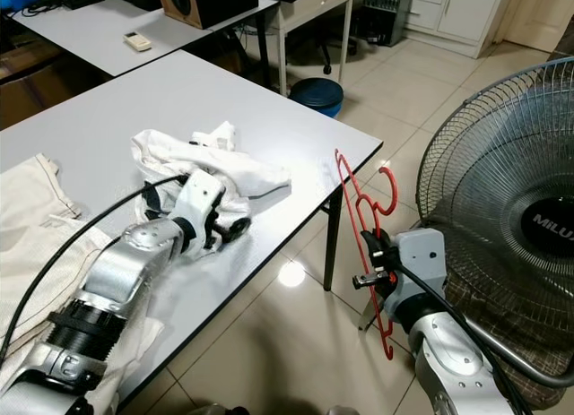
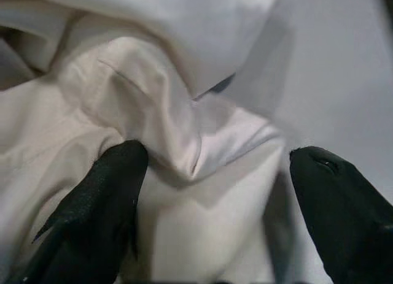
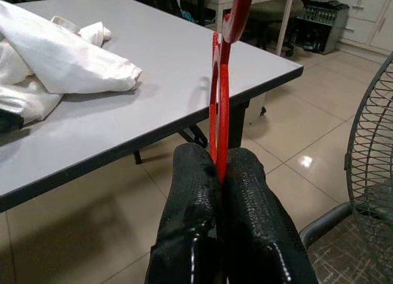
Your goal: Hang hanger
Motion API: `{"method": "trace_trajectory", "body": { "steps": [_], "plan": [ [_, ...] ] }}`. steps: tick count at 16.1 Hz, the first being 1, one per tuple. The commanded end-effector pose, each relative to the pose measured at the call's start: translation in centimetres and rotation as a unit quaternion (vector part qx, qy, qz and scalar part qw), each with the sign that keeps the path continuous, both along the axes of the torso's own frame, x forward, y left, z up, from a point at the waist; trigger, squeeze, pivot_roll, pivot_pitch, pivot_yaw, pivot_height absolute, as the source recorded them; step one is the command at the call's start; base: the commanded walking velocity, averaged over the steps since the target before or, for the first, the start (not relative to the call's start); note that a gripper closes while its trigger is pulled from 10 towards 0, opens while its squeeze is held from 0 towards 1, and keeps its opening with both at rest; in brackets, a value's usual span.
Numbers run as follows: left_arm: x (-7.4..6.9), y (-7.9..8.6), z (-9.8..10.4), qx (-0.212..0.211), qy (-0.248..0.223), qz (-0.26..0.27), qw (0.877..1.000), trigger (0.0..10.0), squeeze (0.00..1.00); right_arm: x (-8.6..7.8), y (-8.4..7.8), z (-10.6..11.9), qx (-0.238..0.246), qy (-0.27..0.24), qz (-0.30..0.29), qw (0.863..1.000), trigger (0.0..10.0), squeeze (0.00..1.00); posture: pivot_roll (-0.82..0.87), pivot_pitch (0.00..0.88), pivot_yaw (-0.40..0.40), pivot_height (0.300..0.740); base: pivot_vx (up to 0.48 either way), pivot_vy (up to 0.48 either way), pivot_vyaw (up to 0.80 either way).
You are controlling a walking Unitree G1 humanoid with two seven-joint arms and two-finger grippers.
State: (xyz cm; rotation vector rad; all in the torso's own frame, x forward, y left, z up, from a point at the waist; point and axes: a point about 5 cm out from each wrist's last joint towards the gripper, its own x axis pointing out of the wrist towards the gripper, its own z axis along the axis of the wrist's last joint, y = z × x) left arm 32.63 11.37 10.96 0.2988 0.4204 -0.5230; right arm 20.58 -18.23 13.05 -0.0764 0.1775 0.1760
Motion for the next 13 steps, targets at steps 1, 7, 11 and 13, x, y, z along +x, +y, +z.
{"method": "trace_trajectory", "body": {
  "steps": [1,7,11,13],
  "plan": [
    [0.3,0.2,0.2,0.008,-0.011,0.004,1.0,0.0,0.0,0.1,0.2,0.4,0.0,-0.008,0.0,1.0,10.0,0.0,-0.24,0.052,0.114,0.74,0.0,0.0,0.0],
    [0.5,0.1,0.1,-0.039,-0.012,0.013,0.999,0.0,0.0,0.0,0.1,0.4,-0.001,-0.007,-0.001,1.0,10.0,0.0,-0.24,0.046,0.12,0.74,0.0,0.0,0.0],
    [-0.2,0.0,-0.9,-0.004,-0.011,-0.083,0.996,0.0,0.0,0.0,0.2,0.4,-0.002,-0.008,-0.001,1.0,10.0,0.0,-0.24,0.037,0.122,0.74,0.0,0.0,0.0],
    [-1.0,0.4,-1.6,0.053,-0.025,-0.212,0.975,0.0,0.0,0.0,0.2,0.3,-0.002,-0.007,0.0,1.0,10.0,0.0,-0.24,0.035,0.122,0.74,0.0,0.0,0.0]
  ]
}}
